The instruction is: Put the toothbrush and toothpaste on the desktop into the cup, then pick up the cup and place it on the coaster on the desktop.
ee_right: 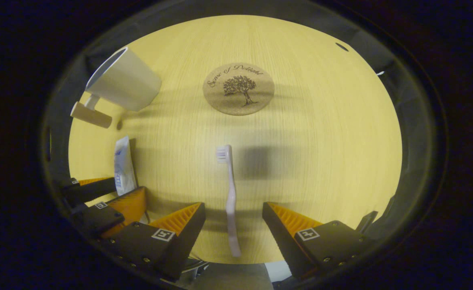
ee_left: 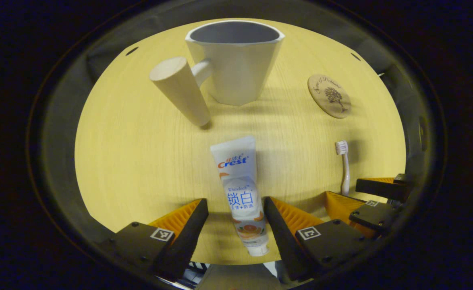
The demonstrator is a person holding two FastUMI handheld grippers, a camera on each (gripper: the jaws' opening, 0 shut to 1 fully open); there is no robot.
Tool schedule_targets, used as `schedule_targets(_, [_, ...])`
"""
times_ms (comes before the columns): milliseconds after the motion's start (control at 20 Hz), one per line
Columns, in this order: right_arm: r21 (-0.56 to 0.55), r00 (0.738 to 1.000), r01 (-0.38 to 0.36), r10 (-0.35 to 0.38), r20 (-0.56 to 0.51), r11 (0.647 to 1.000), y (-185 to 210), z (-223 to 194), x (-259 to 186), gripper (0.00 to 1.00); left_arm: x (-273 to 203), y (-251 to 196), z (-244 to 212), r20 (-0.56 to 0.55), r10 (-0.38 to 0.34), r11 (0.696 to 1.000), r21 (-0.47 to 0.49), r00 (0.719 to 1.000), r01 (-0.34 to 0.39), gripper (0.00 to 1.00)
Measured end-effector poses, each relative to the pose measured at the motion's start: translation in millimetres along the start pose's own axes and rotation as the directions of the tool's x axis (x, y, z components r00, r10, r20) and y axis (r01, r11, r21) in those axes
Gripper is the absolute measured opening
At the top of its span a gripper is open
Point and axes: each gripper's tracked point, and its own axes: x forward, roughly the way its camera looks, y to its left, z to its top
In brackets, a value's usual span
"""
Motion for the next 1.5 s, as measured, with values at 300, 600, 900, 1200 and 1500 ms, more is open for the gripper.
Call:
schedule_targets(300, [0.007, 1.0, 0.003, -0.003, -0.001, 1.0, -4.7, 0.3, -2.6, 0.48, -0.1, -7.0, 4.8, 0.022, -0.004, 1.0, 0.022, 1.0, 0.003, 0.48])
schedule_targets(600, [0.039, 0.999, -0.005, 0.003, 0.047, 0.999, -3.2, 3.2, -1.9, 0.02, -5.4, -11.6, 8.8, 0.061, -0.011, 0.999, 0.04, 0.998, 0.008, 0.17])
schedule_targets(900, [0.027, 0.999, -0.015, 0.014, 0.051, 1.0, -3.8, 1.3, -1.2, 0.03, -10.1, -13.1, 8.2, 0.06, -0.02, 0.999, 0.026, 0.998, 0.018, 0.09])
schedule_targets(1200, [0.018, 0.998, -0.026, 0.025, 0.05, 0.999, -4.4, -0.7, -1.4, 0.03, -76.4, -24.6, 15.9, 0.141, -0.053, 0.998, 0.03, 0.989, 0.049, 0.09])
schedule_targets(1500, [0.016, 0.997, -0.037, 0.035, 0.072, 0.999, -4.5, -1.3, -0.7, 0.04, -152.0, -29.5, 43.2, 0.239, -0.092, 0.996, 0.026, 0.967, 0.089, 0.09])
